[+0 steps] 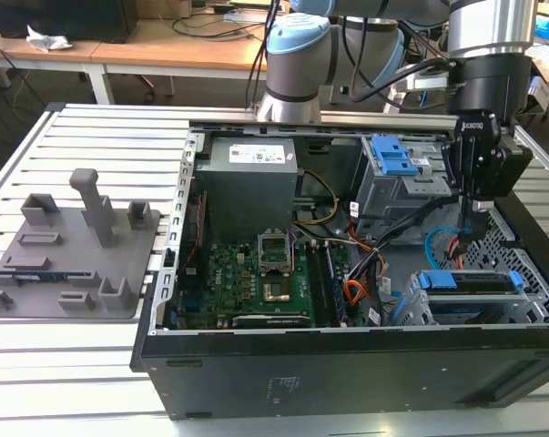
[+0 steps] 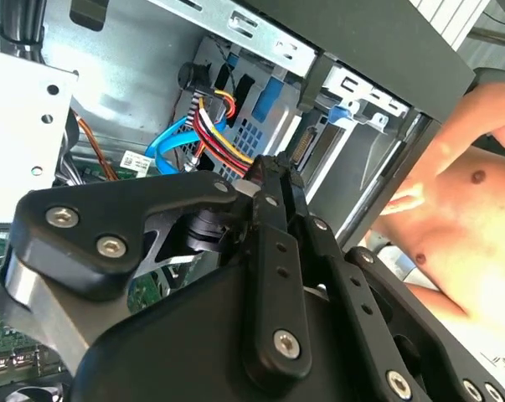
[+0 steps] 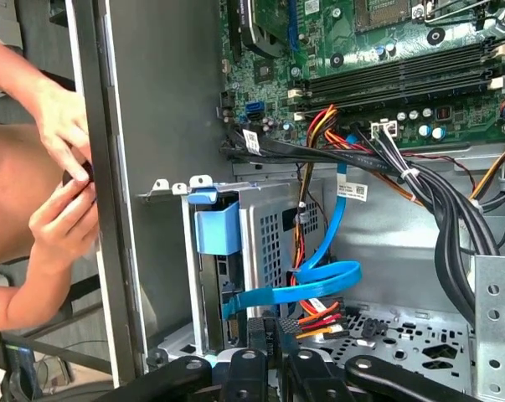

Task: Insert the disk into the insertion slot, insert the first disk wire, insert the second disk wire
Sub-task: 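Insert the first disk wire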

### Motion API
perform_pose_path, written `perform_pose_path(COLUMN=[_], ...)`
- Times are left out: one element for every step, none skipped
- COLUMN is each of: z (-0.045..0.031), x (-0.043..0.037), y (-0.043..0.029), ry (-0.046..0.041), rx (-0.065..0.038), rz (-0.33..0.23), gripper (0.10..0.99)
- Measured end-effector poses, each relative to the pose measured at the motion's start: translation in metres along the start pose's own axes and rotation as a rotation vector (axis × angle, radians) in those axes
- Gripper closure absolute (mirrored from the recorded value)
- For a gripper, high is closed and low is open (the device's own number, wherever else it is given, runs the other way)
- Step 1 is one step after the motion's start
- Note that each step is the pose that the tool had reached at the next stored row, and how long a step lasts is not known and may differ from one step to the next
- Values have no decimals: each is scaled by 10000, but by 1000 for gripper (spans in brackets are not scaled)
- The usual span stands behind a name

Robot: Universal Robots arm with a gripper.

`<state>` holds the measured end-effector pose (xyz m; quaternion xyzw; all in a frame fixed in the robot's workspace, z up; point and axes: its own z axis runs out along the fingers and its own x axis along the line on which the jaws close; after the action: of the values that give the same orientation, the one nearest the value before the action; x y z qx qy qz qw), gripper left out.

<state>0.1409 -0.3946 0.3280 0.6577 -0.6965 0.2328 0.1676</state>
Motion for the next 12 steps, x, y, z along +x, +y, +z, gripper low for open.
perform_pose_path(z=[2,4,8,15,20,25,40,52,55,57,60,63], x=[-2,-4,-9,-16,-14,-7,17,49,65,77,89,99], y=[-15,-63,-117,-215,-238,-246,-249,-251,-253,-255,-259,-264], ry=[0,16,25,39,40,41,38,1,-48,-111,-204,-301], rx=[-87,-405,-734,-1160,-1208,-1229,-1244,-1253,-1257,-1259,-1267,-1276], rz=[-55,-262,-476,-754,-786,-794,-778,-767,-764,-763,-764,-766], gripper=[922,922,922,922,922,922,922,922,922,922,922,922])
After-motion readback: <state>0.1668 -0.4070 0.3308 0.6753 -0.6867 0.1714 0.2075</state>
